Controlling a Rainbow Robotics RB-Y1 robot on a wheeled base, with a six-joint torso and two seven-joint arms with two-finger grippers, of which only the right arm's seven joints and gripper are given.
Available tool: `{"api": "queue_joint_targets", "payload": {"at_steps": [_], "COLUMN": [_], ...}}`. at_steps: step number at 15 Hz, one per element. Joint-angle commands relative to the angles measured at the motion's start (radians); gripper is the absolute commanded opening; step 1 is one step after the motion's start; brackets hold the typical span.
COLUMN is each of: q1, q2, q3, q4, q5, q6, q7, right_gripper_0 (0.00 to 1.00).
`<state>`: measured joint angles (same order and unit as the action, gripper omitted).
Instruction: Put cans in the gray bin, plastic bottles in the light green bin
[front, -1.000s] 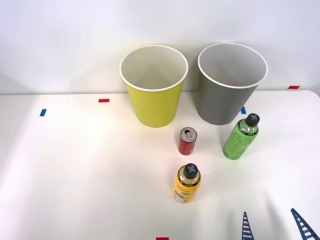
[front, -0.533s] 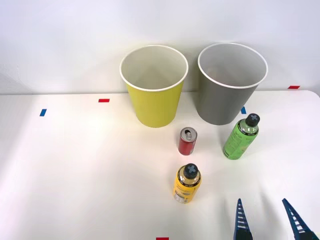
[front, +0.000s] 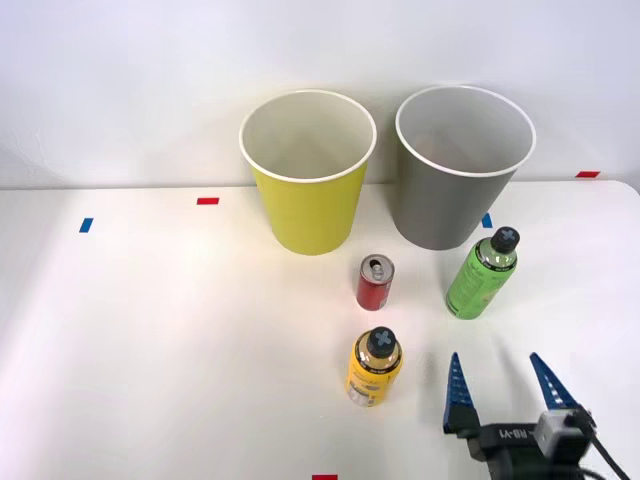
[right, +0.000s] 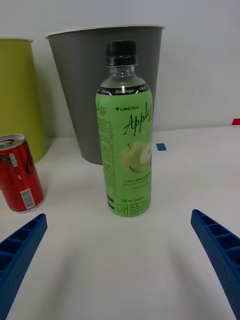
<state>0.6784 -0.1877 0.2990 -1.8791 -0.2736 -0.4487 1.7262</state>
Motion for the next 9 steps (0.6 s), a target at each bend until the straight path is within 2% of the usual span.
{"api": "queue_joint_targets", "payload": {"at_steps": [1, 9], "q1": [-0.125, -0.347], "q2": [0.014, 0.062], "q3": [-0.006, -0.081], "q4": [0.081, 0.227], "q5": [-0.059, -0.088], "q6": [0.005, 0.019], "q7": [0.012, 0.065], "right_gripper_0": [1.00, 1.00]}}
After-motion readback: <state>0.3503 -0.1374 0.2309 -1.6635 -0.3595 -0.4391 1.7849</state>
